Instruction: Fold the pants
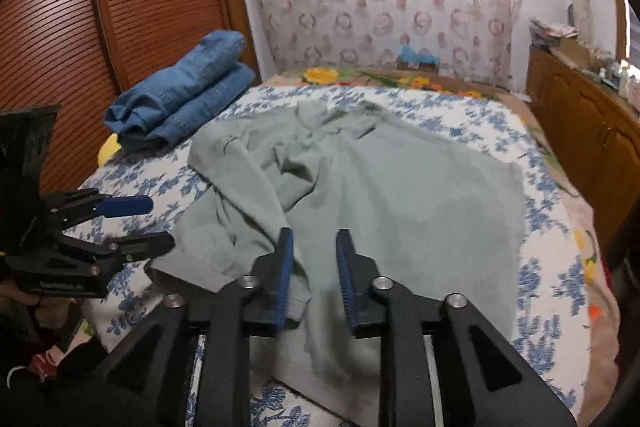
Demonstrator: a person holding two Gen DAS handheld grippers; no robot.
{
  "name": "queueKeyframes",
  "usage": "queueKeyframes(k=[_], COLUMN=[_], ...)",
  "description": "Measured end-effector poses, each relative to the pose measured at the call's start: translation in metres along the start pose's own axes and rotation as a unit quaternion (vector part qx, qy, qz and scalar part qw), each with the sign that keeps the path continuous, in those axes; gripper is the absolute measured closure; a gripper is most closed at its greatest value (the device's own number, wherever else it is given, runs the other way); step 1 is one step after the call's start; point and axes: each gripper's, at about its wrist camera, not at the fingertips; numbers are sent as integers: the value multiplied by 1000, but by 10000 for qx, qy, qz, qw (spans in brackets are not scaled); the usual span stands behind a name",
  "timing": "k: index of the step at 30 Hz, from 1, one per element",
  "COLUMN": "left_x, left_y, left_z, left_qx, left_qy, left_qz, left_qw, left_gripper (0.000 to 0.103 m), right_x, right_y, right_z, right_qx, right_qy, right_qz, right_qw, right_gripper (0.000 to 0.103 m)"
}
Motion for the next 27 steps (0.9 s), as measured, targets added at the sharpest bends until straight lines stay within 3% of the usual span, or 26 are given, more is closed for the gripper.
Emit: queueKeyframes(k=[10, 12, 14, 23, 27], left_x=[-3, -3, -5, -2, 7], left_y=[7, 8, 8, -2, -8], left_z=[3, 3, 1, -28, -36], left_qx=[-42, -18, 2, 490, 621], left_qy=[-43, -25, 8, 132, 210], left_qz=[27, 18, -39, -121, -28], left_qw=[10000, 10000, 10000, 9986, 9978], left_gripper=[36, 36, 36, 36, 36], right_x=[-10, -11, -13, -15, -7], right_y=[4, 3, 4, -14, -18], right_z=[26, 27, 27, -30, -54], right_qx=[-573, -614, -630, 465, 733], right_qy=[-57, -101, -196, 60, 157], right_qz=[-270, -272, -306, -273, -189], right_qw=[9980, 9977, 9974, 9985, 9970], right_gripper=[80, 86, 100, 103, 103])
Point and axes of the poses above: each gripper's, at about its wrist camera, not at the fingertips, and z roughly the way its jaws point, x to its right, y to its underside, and after that the axes turned 2 degrees about z, right-handed
